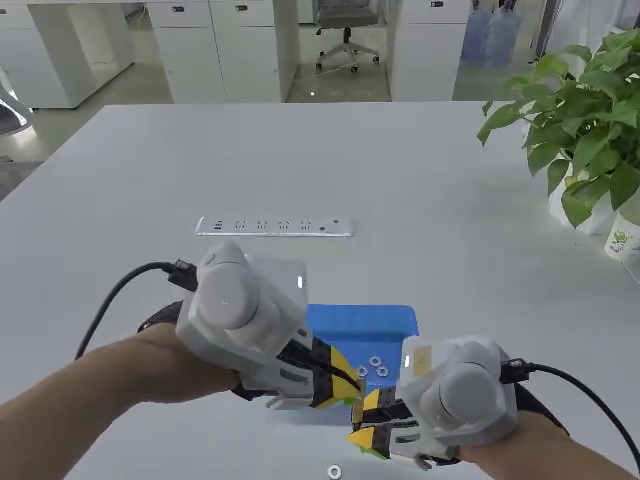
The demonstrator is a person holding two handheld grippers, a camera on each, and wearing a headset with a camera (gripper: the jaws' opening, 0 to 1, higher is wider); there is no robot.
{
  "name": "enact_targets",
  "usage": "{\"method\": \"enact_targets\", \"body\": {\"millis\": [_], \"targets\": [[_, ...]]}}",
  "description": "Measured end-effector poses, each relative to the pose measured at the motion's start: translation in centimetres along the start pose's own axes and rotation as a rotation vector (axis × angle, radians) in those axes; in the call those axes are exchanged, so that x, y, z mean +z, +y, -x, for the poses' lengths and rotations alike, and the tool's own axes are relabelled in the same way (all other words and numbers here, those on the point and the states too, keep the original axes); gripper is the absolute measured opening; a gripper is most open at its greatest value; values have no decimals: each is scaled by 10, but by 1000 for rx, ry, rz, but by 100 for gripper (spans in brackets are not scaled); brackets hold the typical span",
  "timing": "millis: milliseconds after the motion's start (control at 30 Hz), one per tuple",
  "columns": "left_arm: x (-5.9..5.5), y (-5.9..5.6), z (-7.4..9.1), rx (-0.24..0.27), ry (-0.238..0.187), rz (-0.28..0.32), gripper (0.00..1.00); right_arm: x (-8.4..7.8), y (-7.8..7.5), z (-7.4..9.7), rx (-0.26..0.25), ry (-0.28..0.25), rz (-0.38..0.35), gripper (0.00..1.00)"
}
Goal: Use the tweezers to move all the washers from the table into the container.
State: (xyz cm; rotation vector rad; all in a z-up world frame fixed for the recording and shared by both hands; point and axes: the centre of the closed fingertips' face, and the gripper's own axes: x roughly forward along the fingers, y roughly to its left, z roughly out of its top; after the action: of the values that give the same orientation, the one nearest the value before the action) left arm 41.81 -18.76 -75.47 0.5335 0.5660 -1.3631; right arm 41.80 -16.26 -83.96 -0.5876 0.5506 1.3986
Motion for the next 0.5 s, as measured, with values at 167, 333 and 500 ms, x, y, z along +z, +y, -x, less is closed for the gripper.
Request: {"method": "enact_targets", "body": {"millis": [167, 333, 500], "targets": [[-6, -5, 0, -5, 9, 6, 4, -1, 8, -6, 18, 6, 10, 13], [-12, -11, 2, -7, 8, 14, 4, 0, 15, -10, 32, 3, 17, 13], [-17, -15, 3, -8, 5, 20, 4, 2, 21, -14, 42, 0, 16, 13]]}}
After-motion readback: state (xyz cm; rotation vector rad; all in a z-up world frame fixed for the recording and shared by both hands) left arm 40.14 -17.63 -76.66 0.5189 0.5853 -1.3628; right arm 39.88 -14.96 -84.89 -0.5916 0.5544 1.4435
